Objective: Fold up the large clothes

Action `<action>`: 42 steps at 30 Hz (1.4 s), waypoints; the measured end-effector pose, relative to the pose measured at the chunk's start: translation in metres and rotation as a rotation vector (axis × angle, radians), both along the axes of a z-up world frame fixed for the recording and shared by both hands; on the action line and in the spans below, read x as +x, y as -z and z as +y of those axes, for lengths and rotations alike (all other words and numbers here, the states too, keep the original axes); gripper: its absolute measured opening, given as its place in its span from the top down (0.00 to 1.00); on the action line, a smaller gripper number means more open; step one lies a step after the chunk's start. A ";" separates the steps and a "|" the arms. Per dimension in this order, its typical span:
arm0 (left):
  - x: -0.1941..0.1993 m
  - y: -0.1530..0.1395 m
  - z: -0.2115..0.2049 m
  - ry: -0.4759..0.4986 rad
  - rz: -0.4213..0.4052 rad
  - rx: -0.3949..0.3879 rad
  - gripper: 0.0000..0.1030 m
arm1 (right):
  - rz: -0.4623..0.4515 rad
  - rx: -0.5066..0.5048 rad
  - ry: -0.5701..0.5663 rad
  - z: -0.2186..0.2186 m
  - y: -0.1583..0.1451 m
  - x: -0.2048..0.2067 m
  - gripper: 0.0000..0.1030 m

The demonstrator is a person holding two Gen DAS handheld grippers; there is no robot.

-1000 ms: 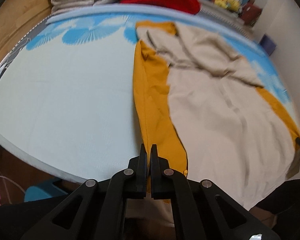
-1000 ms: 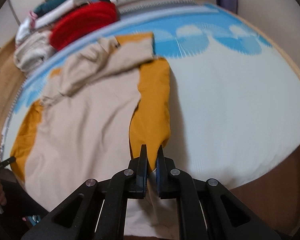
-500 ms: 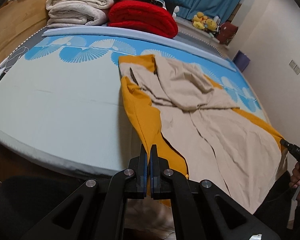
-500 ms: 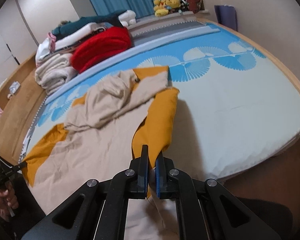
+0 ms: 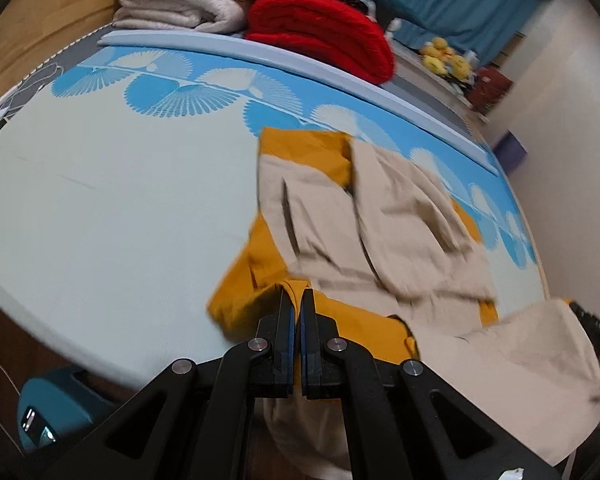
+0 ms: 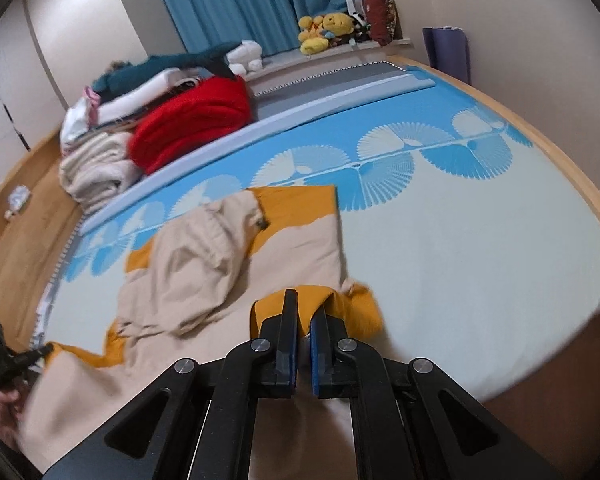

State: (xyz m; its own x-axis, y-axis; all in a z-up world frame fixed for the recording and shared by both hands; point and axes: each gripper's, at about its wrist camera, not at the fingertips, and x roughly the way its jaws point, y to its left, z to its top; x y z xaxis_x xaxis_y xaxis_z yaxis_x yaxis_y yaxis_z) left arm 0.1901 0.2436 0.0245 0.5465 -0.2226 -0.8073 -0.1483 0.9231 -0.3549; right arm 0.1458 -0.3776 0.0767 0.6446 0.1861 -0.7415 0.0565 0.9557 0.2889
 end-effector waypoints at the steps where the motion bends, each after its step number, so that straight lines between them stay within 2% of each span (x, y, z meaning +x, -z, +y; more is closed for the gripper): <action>1: 0.015 0.004 0.002 -0.010 0.005 0.005 1.00 | 0.013 -0.012 -0.002 -0.002 0.005 0.014 0.95; 3: 0.044 0.015 0.007 -0.040 0.022 0.034 1.00 | 0.054 -0.052 0.001 -0.004 0.021 0.052 0.95; 5: 0.073 0.035 0.011 -0.066 0.078 0.011 1.00 | 0.089 -0.082 0.003 -0.004 0.037 0.079 0.95; 10: 0.111 0.056 0.007 -0.063 0.148 0.061 0.99 | 0.199 -0.115 0.056 -0.003 0.091 0.134 0.95; 12: 0.119 0.061 0.010 -0.067 0.163 0.066 0.99 | 0.203 -0.124 0.071 0.000 0.097 0.147 0.95; 14: 0.124 0.065 0.013 -0.077 0.182 0.044 0.97 | 0.210 -0.144 0.073 0.004 0.102 0.155 0.95; 16: 0.128 0.072 0.017 -0.085 0.217 0.034 0.92 | 0.220 -0.167 0.074 0.007 0.110 0.160 0.95; 20: 0.131 0.078 0.021 -0.103 0.251 0.006 0.90 | 0.228 -0.172 0.084 0.009 0.116 0.165 0.95; 24: 0.127 0.084 0.020 -0.098 0.287 -0.056 0.62 | 0.231 -0.130 0.086 0.006 0.117 0.160 0.90; 25: 0.125 0.086 0.019 -0.089 0.296 -0.079 0.61 | 0.228 -0.118 0.084 0.006 0.116 0.158 0.89; 28: 0.119 0.090 0.014 -0.064 0.328 -0.091 0.54 | 0.221 -0.076 0.069 0.003 0.115 0.150 0.79; 30: 0.114 0.093 0.010 -0.043 0.351 -0.087 0.54 | 0.233 -0.058 0.056 0.003 0.117 0.145 0.66; 32: 0.110 0.094 0.007 -0.031 0.365 -0.079 0.53 | 0.259 -0.064 0.043 0.004 0.122 0.142 0.59; 36: 0.105 0.094 0.005 -0.026 0.373 -0.066 0.57 | 0.319 -0.060 0.021 0.005 0.133 0.136 0.58; 40: 0.104 0.094 0.002 -0.020 0.364 -0.058 0.86 | 0.351 -0.034 -0.002 0.004 0.139 0.132 0.58; 42: 0.105 0.091 0.000 -0.017 0.344 -0.054 0.90 | 0.351 -0.032 -0.018 0.006 0.139 0.130 0.61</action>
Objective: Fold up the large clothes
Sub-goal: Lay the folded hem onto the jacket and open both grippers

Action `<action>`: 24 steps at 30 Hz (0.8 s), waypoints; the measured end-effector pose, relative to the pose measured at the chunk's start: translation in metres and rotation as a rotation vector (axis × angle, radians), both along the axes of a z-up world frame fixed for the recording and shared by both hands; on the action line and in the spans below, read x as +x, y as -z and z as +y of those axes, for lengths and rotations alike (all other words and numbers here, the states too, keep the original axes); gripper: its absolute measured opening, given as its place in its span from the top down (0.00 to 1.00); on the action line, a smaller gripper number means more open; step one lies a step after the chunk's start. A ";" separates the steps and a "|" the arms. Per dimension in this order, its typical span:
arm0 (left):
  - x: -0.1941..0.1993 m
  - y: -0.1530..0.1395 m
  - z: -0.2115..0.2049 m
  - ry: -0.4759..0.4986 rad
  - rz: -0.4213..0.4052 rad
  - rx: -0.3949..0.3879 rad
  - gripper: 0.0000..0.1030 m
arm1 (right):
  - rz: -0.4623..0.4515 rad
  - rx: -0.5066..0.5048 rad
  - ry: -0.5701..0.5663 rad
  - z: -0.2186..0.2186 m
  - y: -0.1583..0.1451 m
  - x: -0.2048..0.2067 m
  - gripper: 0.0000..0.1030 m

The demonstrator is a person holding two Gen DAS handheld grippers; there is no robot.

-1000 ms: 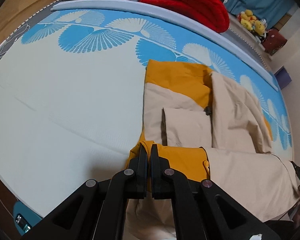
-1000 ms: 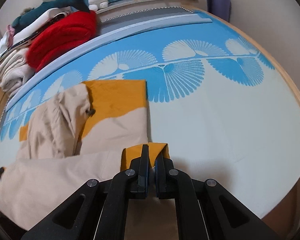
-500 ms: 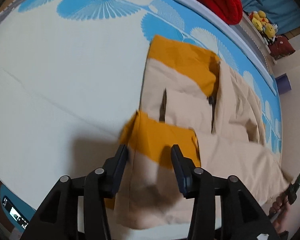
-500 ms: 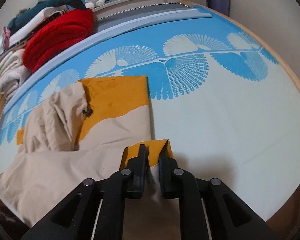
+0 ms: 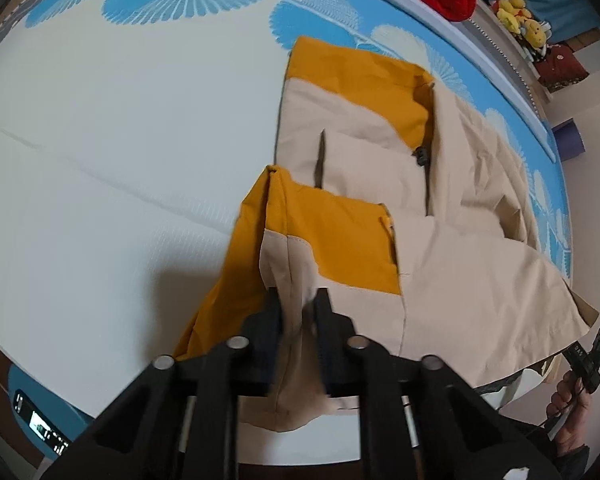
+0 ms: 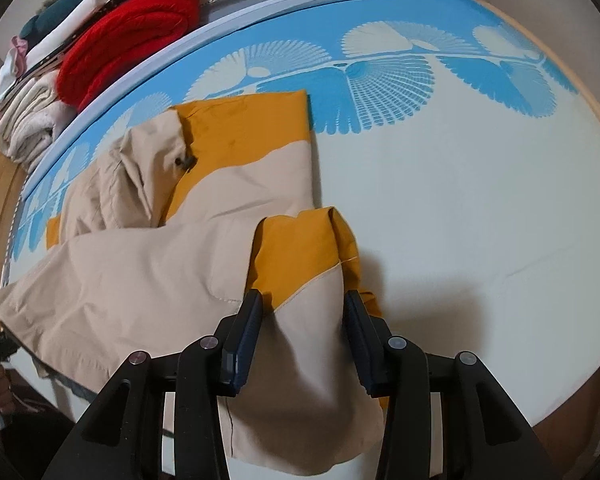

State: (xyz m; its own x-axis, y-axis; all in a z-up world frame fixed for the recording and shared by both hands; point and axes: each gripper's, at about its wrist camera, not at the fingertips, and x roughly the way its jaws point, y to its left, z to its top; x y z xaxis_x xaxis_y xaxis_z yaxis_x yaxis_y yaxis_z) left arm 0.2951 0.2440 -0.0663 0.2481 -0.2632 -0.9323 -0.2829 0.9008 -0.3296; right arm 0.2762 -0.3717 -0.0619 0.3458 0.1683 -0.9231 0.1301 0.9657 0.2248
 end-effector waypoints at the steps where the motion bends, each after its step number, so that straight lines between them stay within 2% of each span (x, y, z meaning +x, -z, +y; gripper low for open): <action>1: 0.001 -0.001 -0.001 -0.002 -0.009 0.006 0.91 | -0.001 -0.002 -0.009 0.001 0.000 -0.001 0.65; 3: 0.002 -0.003 0.000 -0.016 -0.018 -0.002 0.93 | -0.006 -0.004 -0.023 0.003 -0.001 0.000 0.90; 5: 0.004 -0.005 0.003 -0.037 -0.032 -0.011 0.93 | -0.029 0.002 -0.023 0.003 -0.005 0.000 0.95; 13: 0.012 -0.016 0.020 -0.125 -0.104 -0.041 0.94 | -0.194 0.134 0.161 -0.025 -0.032 0.009 0.97; 20: 0.016 -0.017 0.019 -0.124 -0.106 -0.030 0.87 | -0.181 0.036 0.147 -0.011 -0.031 0.024 0.96; 24: 0.012 -0.024 0.019 -0.122 -0.127 0.015 0.76 | -0.176 0.001 0.141 -0.010 -0.031 0.024 0.89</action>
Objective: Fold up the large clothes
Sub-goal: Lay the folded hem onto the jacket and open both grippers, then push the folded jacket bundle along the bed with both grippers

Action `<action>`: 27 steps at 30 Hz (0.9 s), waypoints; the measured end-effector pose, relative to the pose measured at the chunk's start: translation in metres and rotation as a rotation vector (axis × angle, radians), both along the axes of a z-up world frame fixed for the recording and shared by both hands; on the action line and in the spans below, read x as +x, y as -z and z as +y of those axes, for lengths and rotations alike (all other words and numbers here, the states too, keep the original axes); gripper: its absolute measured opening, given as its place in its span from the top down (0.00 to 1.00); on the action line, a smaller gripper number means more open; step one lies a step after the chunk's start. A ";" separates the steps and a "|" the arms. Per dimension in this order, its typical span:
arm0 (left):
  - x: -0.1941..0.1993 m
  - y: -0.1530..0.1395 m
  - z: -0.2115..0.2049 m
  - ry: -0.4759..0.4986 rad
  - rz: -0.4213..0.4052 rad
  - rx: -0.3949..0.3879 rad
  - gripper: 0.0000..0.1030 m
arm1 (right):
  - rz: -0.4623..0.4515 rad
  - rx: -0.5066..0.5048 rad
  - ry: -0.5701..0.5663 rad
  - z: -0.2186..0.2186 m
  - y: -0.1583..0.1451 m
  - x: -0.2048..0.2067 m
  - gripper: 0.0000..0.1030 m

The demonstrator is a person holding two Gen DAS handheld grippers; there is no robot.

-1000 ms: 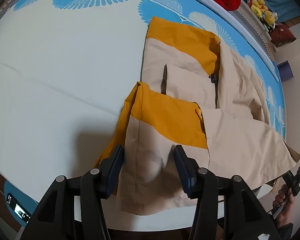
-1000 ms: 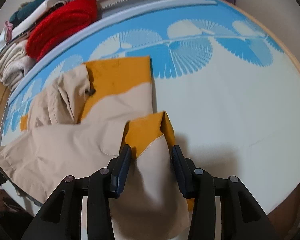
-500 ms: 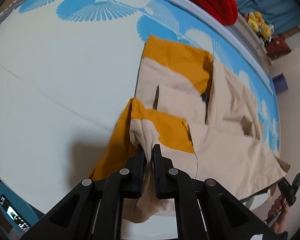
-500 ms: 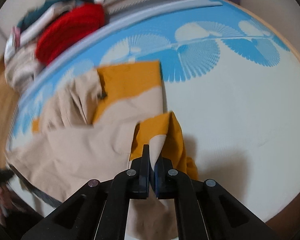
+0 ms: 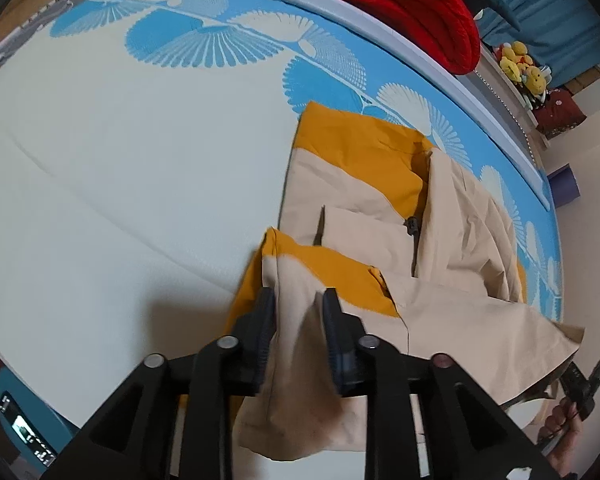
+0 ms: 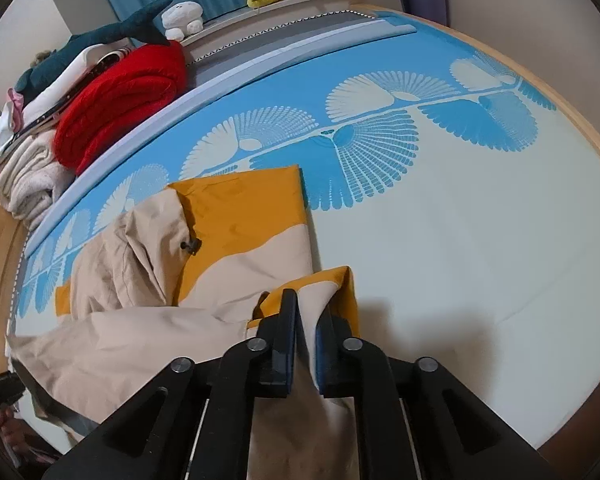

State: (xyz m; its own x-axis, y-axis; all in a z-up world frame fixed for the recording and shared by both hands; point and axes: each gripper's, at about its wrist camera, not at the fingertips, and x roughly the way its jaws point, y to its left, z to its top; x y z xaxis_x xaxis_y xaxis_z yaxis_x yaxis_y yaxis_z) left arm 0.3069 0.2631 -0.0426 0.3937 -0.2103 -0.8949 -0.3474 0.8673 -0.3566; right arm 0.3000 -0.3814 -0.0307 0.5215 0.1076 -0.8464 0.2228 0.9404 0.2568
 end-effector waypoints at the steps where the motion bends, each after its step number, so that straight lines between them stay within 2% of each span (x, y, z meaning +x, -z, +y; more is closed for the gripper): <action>1: -0.001 -0.002 0.001 -0.003 -0.008 0.007 0.75 | -0.004 -0.001 0.000 -0.001 -0.001 -0.002 0.89; 7: -0.015 -0.022 0.009 -0.030 -0.080 0.082 0.71 | -0.067 -0.068 0.022 -0.009 -0.016 -0.016 0.82; 11: -0.024 -0.033 0.013 -0.044 -0.107 0.139 0.71 | -0.124 -0.046 0.082 -0.028 -0.028 -0.027 0.79; 16: -0.040 -0.045 0.013 -0.024 -0.117 0.249 0.71 | -0.101 -0.061 0.070 -0.035 -0.025 -0.034 0.79; 21: -0.045 -0.039 0.018 0.047 -0.104 0.218 0.67 | -0.043 -0.076 0.000 -0.032 -0.013 -0.038 0.78; 25: -0.043 -0.017 0.025 0.121 -0.030 0.187 0.67 | 0.025 -0.105 -0.076 -0.027 0.002 -0.045 0.78; 27: -0.043 -0.008 0.027 0.147 0.008 0.202 0.67 | 0.044 -0.119 -0.109 -0.027 0.008 -0.049 0.78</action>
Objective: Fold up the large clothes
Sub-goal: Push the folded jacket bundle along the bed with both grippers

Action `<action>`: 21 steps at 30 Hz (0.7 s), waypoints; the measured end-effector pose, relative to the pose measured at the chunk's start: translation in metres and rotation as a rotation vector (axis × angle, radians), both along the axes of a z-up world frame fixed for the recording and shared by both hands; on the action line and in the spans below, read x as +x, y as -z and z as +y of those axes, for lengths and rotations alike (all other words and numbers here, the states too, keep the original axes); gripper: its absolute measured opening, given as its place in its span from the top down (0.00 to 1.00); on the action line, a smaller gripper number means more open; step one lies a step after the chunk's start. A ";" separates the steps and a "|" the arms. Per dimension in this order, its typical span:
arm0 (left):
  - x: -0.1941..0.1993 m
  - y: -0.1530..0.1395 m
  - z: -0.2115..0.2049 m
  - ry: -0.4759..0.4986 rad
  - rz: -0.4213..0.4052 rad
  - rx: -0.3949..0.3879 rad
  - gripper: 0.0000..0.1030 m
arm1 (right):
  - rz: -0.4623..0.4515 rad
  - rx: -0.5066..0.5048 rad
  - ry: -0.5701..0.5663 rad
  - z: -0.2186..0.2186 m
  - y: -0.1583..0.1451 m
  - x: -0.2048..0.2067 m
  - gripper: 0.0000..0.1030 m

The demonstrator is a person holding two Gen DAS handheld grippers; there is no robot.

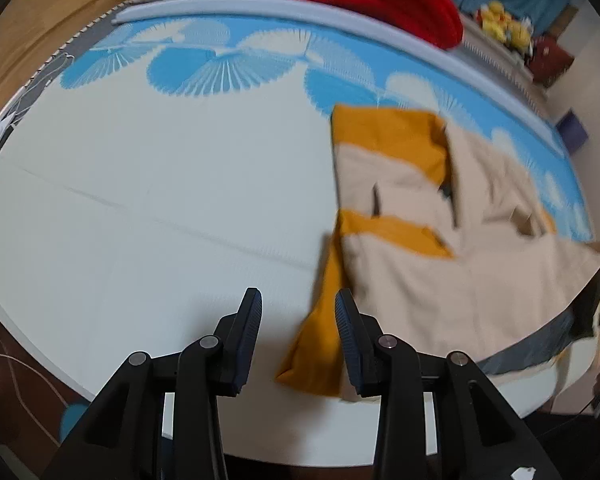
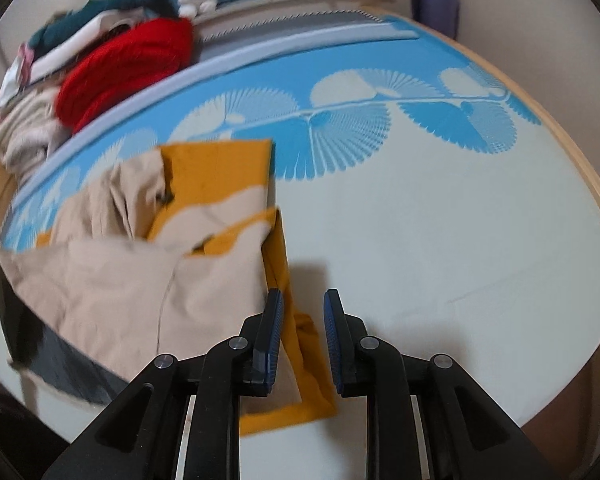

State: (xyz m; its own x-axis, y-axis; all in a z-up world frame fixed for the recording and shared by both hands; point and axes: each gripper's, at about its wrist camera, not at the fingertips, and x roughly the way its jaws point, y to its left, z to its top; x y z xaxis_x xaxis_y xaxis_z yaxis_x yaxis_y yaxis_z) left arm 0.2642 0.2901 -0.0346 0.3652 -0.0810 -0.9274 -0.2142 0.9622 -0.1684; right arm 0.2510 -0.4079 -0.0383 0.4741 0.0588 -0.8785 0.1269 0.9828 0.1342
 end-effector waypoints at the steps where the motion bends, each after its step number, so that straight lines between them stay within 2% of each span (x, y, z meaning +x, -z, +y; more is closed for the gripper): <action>1: -0.001 0.002 0.000 0.004 0.007 0.008 0.67 | 0.008 -0.007 -0.011 0.000 0.002 -0.002 0.78; 5: -0.001 0.017 -0.006 0.056 0.068 0.018 0.63 | 0.051 -0.014 -0.025 -0.008 0.013 -0.008 0.78; 9: 0.003 0.037 -0.020 0.136 0.156 0.108 0.63 | 0.112 -0.055 -0.064 -0.008 0.028 -0.009 0.78; 12: 0.004 0.050 -0.034 0.211 0.199 0.134 0.62 | 0.183 -0.097 -0.051 -0.016 0.044 -0.007 0.78; 14: 0.004 0.051 -0.046 0.266 0.191 0.148 0.62 | 0.204 -0.113 -0.055 -0.020 0.050 -0.005 0.78; 17: 0.006 0.047 -0.064 0.349 0.151 0.170 0.62 | 0.188 -0.139 -0.121 -0.008 0.052 -0.001 0.78; 21: 0.017 0.036 -0.067 0.360 0.075 0.161 0.56 | 0.148 -0.184 -0.208 0.017 0.052 0.006 0.78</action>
